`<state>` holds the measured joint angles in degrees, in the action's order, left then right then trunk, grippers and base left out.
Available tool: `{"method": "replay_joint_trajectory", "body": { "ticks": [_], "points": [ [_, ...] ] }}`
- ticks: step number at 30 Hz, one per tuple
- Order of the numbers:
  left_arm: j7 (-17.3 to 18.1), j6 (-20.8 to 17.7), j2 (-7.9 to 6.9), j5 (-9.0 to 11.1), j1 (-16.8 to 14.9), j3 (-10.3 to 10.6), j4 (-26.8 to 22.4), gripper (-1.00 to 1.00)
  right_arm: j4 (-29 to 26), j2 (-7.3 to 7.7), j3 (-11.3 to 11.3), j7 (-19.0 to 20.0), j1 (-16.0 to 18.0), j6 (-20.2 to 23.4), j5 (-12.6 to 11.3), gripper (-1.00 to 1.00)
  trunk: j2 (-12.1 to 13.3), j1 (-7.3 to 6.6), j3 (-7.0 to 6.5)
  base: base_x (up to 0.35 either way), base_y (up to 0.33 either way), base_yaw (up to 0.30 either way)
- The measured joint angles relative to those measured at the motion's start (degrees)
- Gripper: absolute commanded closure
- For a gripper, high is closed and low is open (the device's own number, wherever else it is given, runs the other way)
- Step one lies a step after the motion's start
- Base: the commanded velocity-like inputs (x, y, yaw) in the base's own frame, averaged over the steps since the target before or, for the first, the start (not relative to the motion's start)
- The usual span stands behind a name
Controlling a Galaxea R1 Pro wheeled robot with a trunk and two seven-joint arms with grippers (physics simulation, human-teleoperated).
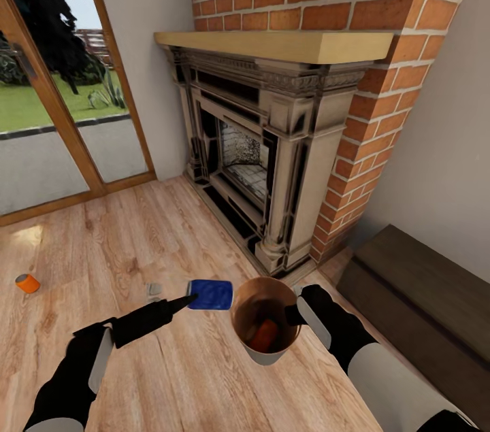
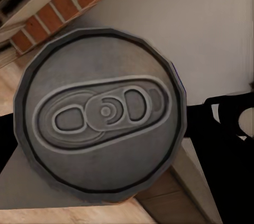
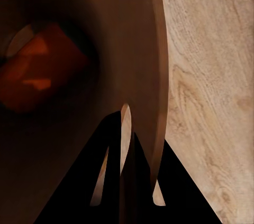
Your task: Put the three can of soda from the living room inside the tash can in the kitchen.
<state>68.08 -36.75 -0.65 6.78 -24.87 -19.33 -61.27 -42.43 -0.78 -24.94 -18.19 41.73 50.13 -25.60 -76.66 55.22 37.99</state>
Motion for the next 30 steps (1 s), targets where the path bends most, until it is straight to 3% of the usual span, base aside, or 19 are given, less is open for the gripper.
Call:
{"method": "replay_joint_trajectory", "body": {
  "ticks": [4, 8, 9, 12, 15, 23, 28, 30],
  "points": [
    [0.0, 0.0, 1.19, -0.1, 0.0, 0.1, 0.0, 1.0, 0.1, -0.06, -0.1, 0.0, 0.0, 0.0, 0.0, 1.0, 0.0, 0.0, 0.0, 0.0, 0.0, 0.0],
    [0.0, 0.0, 1.42, -0.1, 0.0, 0.7, 0.0, 1.0, 0.1, -0.12, -0.2, 0.0, 0.0, 0.0, 0.0, 1.0, 0.0, 0.0, 0.0, 0.0, 0.0, 0.0],
    [-0.1, -0.1, 1.48, -0.1, 0.0, 3.2, 0.0, 1.0, 0.1, -0.18, -0.2, 0.0, 0.0, 0.0, 0.1, 1.0, 0.0, 0.0, 0.0, 0.0, 0.0, 0.0],
    [-0.2, 0.0, 1.51, -0.1, 0.0, 7.0, 0.1, 1.0, 0.1, -0.32, -0.2, 0.0, 0.0, 0.0, 0.0, 1.0, 0.0, 0.0, 0.0, 0.0, 0.0, 0.0],
    [-0.3, 0.0, 1.52, -0.2, 0.0, 8.9, 0.1, 1.0, 0.1, -0.46, -0.2, 0.0, 0.0, 0.0, -0.2, 1.0, 0.0, 0.0, 0.0, 0.0, 0.0, 0.0],
    [-6.5, 0.2, 1.52, 0.0, 0.0, 10.0, 2.0, 1.0, 0.1, -0.61, -0.2, 0.0, 0.0, 0.0, -0.1, 1.0, 0.0, 0.0, 0.0, 0.0, 0.0, 0.0],
    [-7.1, 0.2, 1.52, 0.1, 0.0, 10.2, 2.4, 1.0, 0.1, -1.05, -0.2, 0.0, 0.0, 0.1, 0.4, 1.0, 0.0, 0.0, 0.0, 0.0, 0.0, 0.0],
    [-7.1, 0.2, 1.53, 0.1, 0.0, 10.2, 2.5, 1.0, 0.1, -1.19, -0.2, 0.0, 0.0, -0.1, -0.5, 1.0, 0.0, 0.0, 0.0, 0.0, 0.0, 0.0]
  ]
}}
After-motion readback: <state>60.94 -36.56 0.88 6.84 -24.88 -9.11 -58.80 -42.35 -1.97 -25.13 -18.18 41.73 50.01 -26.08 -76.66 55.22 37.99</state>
